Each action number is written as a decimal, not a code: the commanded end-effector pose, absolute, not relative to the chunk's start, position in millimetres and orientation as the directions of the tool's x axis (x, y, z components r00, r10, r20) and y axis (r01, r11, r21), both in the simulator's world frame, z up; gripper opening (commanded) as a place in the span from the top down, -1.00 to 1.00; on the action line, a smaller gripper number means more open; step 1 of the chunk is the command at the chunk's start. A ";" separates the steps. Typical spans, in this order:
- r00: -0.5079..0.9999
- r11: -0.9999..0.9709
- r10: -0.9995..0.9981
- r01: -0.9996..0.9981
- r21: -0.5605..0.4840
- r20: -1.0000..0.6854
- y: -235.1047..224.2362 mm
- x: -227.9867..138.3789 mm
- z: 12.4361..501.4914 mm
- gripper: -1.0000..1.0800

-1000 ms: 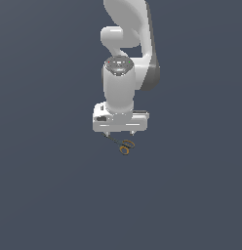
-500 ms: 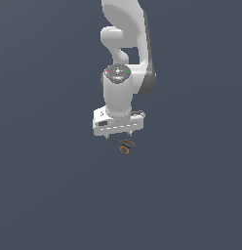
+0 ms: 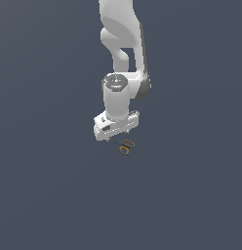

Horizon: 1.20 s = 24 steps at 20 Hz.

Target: Pick up the object and move it to a goal position.

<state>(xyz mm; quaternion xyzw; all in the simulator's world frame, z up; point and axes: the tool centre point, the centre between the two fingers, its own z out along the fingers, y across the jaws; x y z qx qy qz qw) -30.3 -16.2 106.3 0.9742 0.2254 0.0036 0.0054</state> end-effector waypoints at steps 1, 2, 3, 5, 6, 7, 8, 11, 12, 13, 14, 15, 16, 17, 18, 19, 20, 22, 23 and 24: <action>0.865 -0.865 0.502 0.502 0.011 0.002 -17.3 -37.2 96.2 -0.92; 0.851 -0.851 0.526 0.526 0.011 0.001 -17.6 -40.0 92.3 -0.92; 0.836 -0.836 0.548 0.548 0.010 0.001 -17.9 -42.7 88.6 -0.92; 0.809 -0.809 0.588 0.588 0.008 0.000 -18.3 -47.8 81.9 -0.92; 0.795 -0.795 0.606 0.606 0.007 -0.001 -18.4 -50.1 78.9 -0.92; 0.783 -0.783 0.623 0.623 0.007 -0.001 -18.5 -52.3 76.1 -0.92; 0.770 -0.770 0.638 0.638 0.006 -0.001 -18.5 -54.4 73.5 -0.92; 0.738 -0.738 0.675 0.675 0.004 -0.001 -18.6 -59.7 67.1 -0.92; 0.728 -0.728 0.685 0.685 0.003 -0.001 -18.6 -61.2 65.3 -0.92; 0.720 -0.720 0.694 0.694 0.002 -0.001 -18.6 -62.6 63.8 -0.92; 0.712 -0.712 0.702 0.702 0.002 -0.001 -18.6 -63.8 62.4 -0.92; 0.706 -0.706 0.708 0.708 0.001 0.000 -18.5 -64.8 61.2 -0.92; 0.700 -0.700 0.714 0.714 0.001 0.000 -18.5 -65.7 60.3 -0.92; 0.696 -0.696 0.718 0.718 0.001 0.000 -18.5 -66.4 59.4 -0.92; 0.692 -0.692 0.722 0.722 0.000 0.000 -18.5 -67.0 58.8 -0.92; 0.689 -0.689 0.724 0.724 0.000 0.000 -18.4 -67.4 58.4 -0.92; 0.688 -0.688 0.726 0.726 0.000 0.000 -18.4 -67.6 58.1 -0.92; 0.691 -0.691 0.723 0.723 0.000 0.000 -18.5 -67.3 58.4 -0.92; 0.691 -0.691 0.723 0.723 0.000 0.000 -18.5 -67.4 58.1 -0.92; 0.691 -0.691 0.723 0.723 0.000 0.000 -18.6 -67.4 57.2 -0.92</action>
